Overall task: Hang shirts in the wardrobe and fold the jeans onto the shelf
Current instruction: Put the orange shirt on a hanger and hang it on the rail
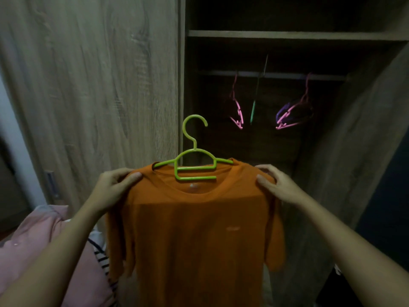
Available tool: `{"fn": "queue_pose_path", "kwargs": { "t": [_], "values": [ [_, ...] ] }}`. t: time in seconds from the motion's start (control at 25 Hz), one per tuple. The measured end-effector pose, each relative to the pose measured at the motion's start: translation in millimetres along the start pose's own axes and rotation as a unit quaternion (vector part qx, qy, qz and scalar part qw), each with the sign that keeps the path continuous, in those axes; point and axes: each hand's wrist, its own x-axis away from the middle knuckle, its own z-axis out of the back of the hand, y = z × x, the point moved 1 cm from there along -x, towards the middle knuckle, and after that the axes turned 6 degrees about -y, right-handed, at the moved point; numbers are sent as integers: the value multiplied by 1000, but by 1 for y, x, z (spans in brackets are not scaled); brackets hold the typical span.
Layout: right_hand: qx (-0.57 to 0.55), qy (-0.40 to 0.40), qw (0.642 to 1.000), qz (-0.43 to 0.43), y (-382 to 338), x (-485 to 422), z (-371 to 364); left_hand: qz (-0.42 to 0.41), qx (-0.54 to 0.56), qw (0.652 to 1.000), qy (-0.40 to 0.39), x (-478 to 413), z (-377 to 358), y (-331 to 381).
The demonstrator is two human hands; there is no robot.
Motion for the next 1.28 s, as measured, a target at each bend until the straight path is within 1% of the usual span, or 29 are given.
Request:
{"fn": "queue_pose_path", "kwargs": {
  "t": [0.08, 0.2, 0.32, 0.36, 0.4, 0.44, 0.52, 0.56, 0.6, 0.68, 0.72, 0.76, 0.88, 0.96, 1.04, 1.08, 1.16, 1.2, 1.24, 1.28],
  "values": [
    [-41, 44, 998, -8, 20, 13, -11, 6, 15, 1000, 15, 2, 8, 2],
    [-83, 138, 987, 26, 29, 26, -28, 10, 12, 1000, 25, 4, 15, 2],
    [-216, 183, 959, -14, 29, 33, -15, 7, -2, 1000, 30, 9, 18, 5],
    [-245, 198, 949, -24, 33, 33, -9, 5, -7, 999, 32, 11, 18, 6],
    [-241, 194, 950, -27, 32, 35, -5, 1, -11, 999, 35, 13, 17, 7],
    [-222, 170, 960, -28, 30, 37, -4, -2, -10, 999, 40, 13, 16, 6],
    [-185, 83, 979, -27, 14, 39, -7, -6, 2, 998, 57, 14, 10, 6],
    [-173, 55, 983, -25, 7, 39, -9, -10, 8, 998, 63, 13, 7, 5],
    [-162, 47, 986, -11, 3, 39, -9, -14, 10, 998, 67, 13, 3, 5],
    [-118, 81, 989, 37, 5, 37, -6, -23, 21, 997, 64, 13, -2, 5],
    [-86, 92, 991, 47, 8, 36, -3, -25, 28, 997, 60, 12, -4, 6],
    [-49, 86, 994, 49, 9, 34, 0, -26, 29, 998, 58, 10, -5, 6],
    [47, 27, 996, 66, -4, 26, -1, -39, 22, 998, 32, 5, -16, 12],
    [49, 21, 996, 78, -12, 21, -8, -33, 36, 999, -9, 2, -22, 15],
    [-3, 42, 997, 67, -9, 20, -13, -3, 75, 996, -46, -1, -21, 15],
    [-24, 51, 997, 60, -6, 19, -14, 14, 77, 995, -67, -1, -18, 11],
    [-33, 72, 995, 56, -4, 17, -14, 29, 47, 993, -106, -1, -13, 4],
    [-17, 77, 996, 49, -3, 14, -13, 19, 20, 993, -112, 0, -13, 3],
    [18, 86, 995, 38, -4, 11, -12, 2, -19, 995, -95, 2, -16, 3],
    [64, 103, 992, 23, -7, 7, -11, -18, -53, 997, -58, 2, -19, 4]
  ]
}}
